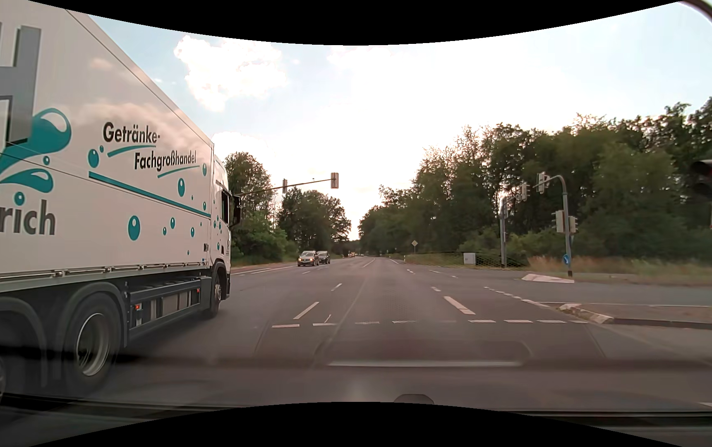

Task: Follow the waypoints while adhering to traffic rules and regulations

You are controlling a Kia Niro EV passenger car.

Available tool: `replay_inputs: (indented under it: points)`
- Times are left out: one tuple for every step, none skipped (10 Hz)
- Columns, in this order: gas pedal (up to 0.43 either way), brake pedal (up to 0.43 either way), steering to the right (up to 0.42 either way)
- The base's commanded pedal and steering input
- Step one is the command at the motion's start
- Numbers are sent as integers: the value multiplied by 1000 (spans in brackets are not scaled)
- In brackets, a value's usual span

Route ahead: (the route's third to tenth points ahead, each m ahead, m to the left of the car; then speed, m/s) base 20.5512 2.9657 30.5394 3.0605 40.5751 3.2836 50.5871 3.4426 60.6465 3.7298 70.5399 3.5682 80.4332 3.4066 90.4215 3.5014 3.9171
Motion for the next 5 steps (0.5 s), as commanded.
replay_inputs:
  points:
    - [358, 0, -6]
    - [358, 0, -6]
    - [358, 0, -6]
    - [370, 0, -6]
    - [370, 0, -6]
